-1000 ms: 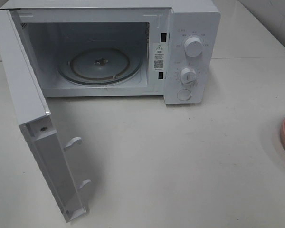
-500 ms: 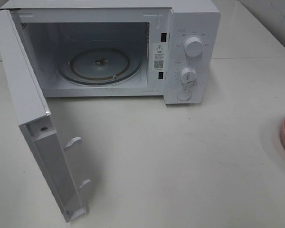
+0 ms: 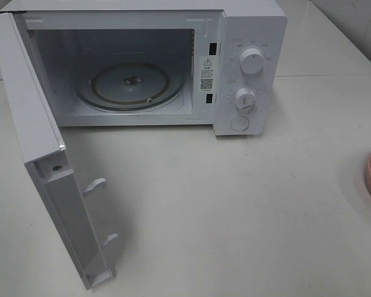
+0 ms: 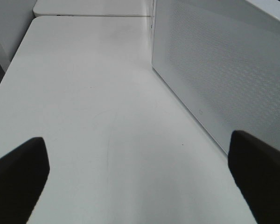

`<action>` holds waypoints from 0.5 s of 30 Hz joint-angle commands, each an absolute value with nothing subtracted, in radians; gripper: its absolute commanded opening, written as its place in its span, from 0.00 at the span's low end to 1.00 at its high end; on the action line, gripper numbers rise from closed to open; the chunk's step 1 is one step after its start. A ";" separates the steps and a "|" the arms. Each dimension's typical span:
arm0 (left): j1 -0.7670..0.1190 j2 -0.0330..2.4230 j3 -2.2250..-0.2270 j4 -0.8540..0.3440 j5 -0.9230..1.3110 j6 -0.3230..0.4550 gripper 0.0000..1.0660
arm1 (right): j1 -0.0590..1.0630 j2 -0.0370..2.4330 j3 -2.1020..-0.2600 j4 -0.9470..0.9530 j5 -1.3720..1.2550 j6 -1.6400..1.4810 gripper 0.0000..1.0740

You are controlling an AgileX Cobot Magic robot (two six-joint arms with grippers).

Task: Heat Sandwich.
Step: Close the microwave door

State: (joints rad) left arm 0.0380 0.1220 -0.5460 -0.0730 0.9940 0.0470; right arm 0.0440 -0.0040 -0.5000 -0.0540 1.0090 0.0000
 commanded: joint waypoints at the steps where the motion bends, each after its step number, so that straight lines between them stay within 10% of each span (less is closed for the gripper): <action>1: 0.040 0.197 -0.553 -0.082 0.924 0.037 0.86 | 0.036 -0.029 -0.498 -0.048 0.998 -0.008 0.70; 7: 0.040 0.266 -0.537 -0.085 0.813 0.027 0.53 | 0.036 -0.029 -0.498 -0.048 0.998 -0.008 0.70; 11: 0.040 0.354 -0.474 -0.069 0.651 0.031 0.10 | 0.036 -0.029 -0.498 -0.048 0.998 -0.008 0.70; 15: 0.040 0.426 -0.427 -0.068 0.529 0.033 0.00 | 0.036 -0.029 -0.498 -0.048 0.998 -0.008 0.70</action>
